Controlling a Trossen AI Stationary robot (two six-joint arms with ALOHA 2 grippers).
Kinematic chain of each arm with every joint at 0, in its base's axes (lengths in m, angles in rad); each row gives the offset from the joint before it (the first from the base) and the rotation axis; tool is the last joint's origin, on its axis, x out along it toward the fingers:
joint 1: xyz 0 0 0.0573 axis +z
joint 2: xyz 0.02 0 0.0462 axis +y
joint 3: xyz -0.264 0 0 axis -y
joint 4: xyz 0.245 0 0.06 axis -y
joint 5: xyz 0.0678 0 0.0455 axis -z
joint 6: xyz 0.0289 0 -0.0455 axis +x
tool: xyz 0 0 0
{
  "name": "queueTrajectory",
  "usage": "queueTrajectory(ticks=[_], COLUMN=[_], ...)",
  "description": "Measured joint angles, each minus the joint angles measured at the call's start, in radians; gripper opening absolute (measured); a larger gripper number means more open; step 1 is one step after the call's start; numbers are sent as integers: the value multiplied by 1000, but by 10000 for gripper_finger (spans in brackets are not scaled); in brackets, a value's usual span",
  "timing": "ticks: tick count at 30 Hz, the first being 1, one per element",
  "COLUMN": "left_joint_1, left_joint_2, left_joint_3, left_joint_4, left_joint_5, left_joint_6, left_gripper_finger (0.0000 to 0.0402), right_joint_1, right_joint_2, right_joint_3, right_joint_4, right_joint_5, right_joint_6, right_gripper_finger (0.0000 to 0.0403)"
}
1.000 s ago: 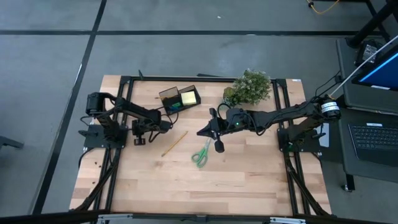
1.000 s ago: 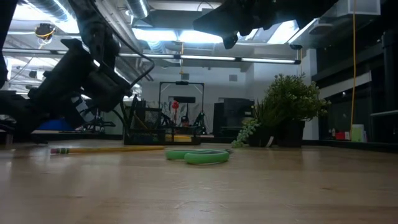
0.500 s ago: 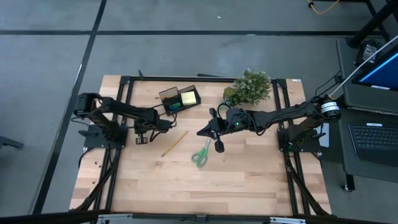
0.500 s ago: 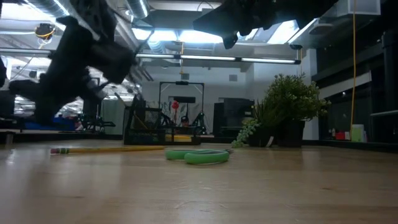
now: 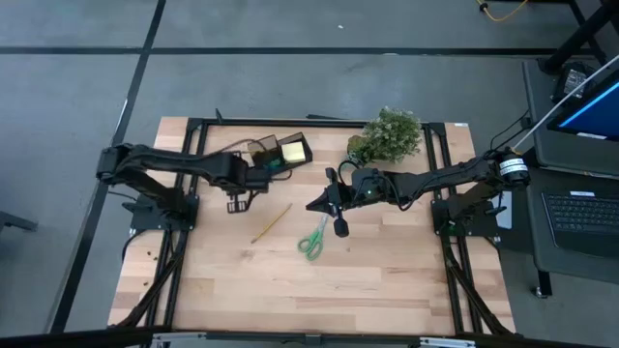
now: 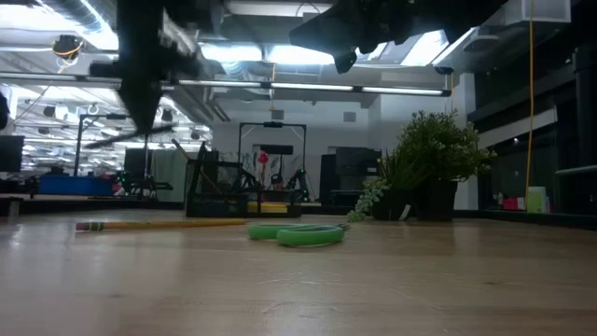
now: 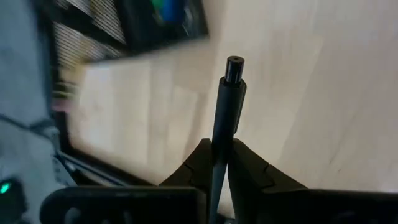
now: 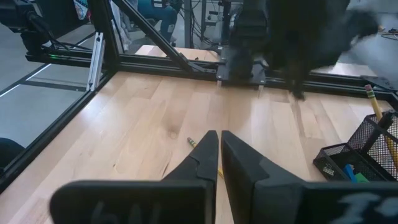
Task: Pick and place office supplies into organizer
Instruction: Put the black ball pen into the black desk organizer
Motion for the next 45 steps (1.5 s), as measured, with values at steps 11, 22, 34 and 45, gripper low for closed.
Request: queueTrajectory(ticks=[11,22,34,45], left_joint_1=[-4,-2,61,276], left_joint_2=[-284,-368,-441,-587], left_joint_3=[110,109,-135,-495], left_joint_4=[304,716,1122,1433], left_joint_5=[-50,-29,73,86], left_joint_6=[111,312,303,164], left_gripper_finger=[22,22,22,22], right_joint_1=[0,0,8,10], right_joint_2=[0,0,0,0], right_joint_3=[0,0,0,0], right_joint_4=[0,0,0,1], right_joint_5=[0,0,0,0], right_joint_6=[-8,-23,-30,-36], right_gripper_finger=[23,23,23,23])
